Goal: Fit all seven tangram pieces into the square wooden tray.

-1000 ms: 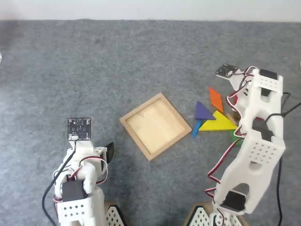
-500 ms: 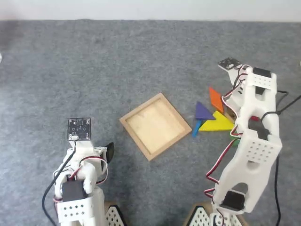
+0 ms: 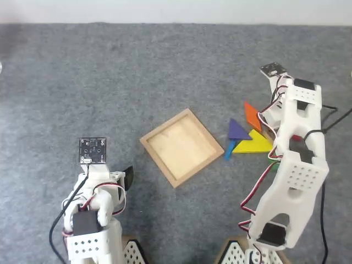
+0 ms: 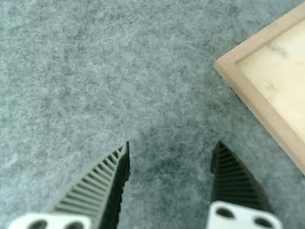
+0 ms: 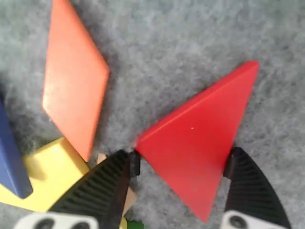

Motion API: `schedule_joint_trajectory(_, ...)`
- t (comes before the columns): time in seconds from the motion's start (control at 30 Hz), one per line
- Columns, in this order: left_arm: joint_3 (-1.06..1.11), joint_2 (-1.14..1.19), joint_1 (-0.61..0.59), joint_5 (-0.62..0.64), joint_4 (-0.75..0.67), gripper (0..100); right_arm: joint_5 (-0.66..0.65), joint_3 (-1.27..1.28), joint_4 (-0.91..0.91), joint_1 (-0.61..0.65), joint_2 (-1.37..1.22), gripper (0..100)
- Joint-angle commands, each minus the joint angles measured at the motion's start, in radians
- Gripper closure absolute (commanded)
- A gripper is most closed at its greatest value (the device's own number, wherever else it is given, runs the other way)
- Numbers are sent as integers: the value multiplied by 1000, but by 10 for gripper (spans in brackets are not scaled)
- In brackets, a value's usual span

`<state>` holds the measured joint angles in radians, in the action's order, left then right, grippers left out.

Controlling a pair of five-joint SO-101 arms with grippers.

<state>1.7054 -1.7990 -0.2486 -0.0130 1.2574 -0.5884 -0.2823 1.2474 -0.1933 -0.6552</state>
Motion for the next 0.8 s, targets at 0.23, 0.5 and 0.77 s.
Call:
schedule_joint_trajectory(0.23,-22,-21,-2,8,5,729,57,-29,-19,18,67,707)
schedule_joint_trajectory(0.5,-22,-21,-2,8,5,729,57,-29,-18,18,68,922)
schedule_joint_trajectory(0.77,-22,-21,-2,8,5,729,57,-29,-22,18,74,911)
